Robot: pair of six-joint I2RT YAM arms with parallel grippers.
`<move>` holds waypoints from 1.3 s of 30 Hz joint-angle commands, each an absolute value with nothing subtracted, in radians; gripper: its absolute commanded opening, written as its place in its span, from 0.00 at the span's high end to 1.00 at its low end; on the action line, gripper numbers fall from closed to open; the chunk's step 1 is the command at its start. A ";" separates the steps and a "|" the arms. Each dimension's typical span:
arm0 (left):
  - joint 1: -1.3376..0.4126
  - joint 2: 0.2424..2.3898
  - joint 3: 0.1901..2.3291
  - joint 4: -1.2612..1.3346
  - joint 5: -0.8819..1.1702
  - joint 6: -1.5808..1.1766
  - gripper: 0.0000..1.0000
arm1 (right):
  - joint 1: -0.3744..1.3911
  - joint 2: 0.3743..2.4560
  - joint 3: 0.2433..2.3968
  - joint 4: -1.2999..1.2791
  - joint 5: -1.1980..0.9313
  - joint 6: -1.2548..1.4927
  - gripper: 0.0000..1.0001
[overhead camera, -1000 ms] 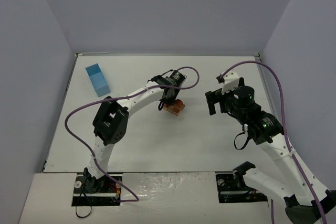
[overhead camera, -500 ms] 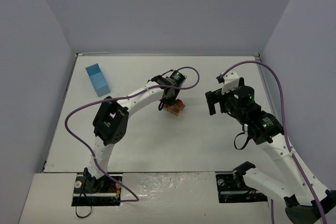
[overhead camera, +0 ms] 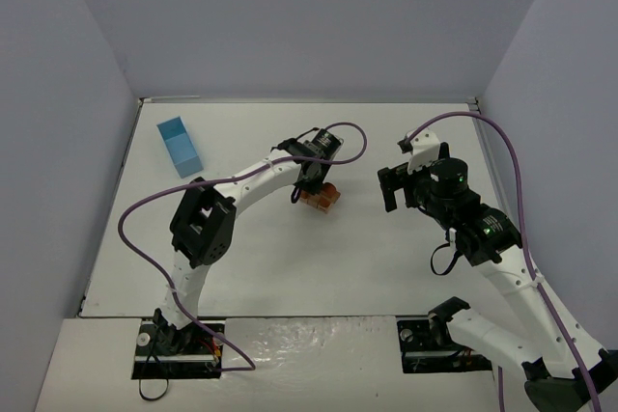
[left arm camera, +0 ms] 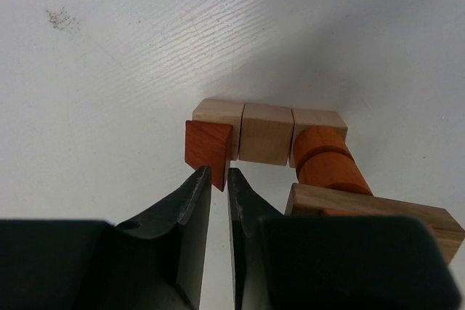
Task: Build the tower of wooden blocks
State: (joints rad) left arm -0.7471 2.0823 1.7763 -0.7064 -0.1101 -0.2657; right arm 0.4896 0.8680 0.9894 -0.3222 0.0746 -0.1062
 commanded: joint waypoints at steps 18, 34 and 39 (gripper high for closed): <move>-0.696 1.722 1.635 -0.703 -0.148 -0.306 0.87 | 0.480 0.858 1.044 -0.282 0.112 -0.117 0.00; -0.379 1.034 1.362 -0.722 -0.285 -0.193 0.68 | 0.478 0.722 1.136 -0.270 0.576 -0.102 0.00; -0.353 0.891 1.289 -0.731 -0.373 -0.132 0.53 | 0.477 0.624 1.107 -0.242 0.659 -0.106 0.00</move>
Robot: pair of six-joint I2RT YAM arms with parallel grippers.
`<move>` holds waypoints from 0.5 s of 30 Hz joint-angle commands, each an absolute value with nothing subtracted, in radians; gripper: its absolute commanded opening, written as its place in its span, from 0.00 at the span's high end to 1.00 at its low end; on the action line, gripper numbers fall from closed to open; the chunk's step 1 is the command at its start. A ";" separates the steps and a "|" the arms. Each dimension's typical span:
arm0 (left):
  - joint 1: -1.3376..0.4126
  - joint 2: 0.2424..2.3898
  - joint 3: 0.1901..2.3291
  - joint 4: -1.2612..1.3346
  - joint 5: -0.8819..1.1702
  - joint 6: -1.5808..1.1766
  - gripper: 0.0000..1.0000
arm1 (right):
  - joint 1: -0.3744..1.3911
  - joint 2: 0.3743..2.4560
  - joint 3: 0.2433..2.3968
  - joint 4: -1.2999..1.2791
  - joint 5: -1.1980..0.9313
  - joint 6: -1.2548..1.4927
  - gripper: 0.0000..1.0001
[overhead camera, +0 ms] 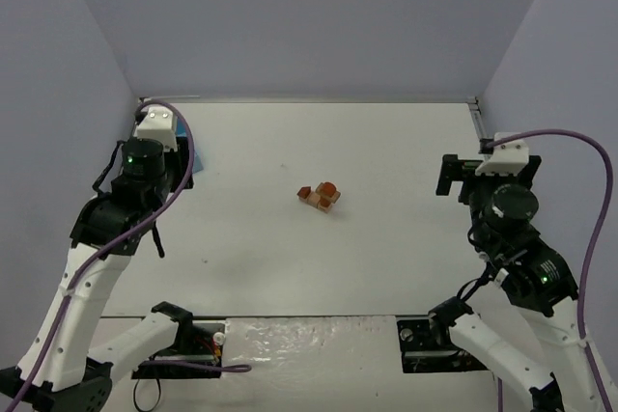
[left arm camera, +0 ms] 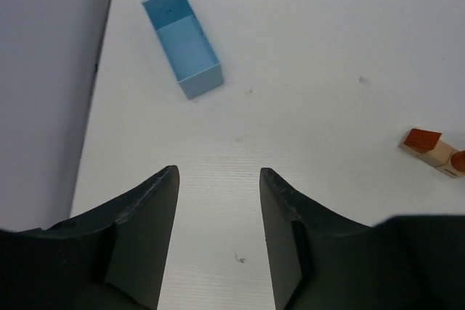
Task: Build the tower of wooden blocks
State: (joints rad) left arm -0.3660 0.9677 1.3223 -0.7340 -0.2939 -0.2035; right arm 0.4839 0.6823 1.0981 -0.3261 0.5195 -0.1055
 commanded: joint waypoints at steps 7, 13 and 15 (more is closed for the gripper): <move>-0.352 0.760 1.180 -0.726 -0.444 -0.097 0.19 | 0.479 0.520 1.043 -0.225 0.675 -0.090 0.00; -0.351 0.666 1.060 -0.714 -0.435 -0.101 0.11 | 0.480 0.465 0.995 -0.217 0.708 -0.054 0.00; -0.351 0.625 1.016 -0.696 -0.429 -0.110 0.08 | 0.479 0.451 0.985 -0.216 0.719 -0.043 0.00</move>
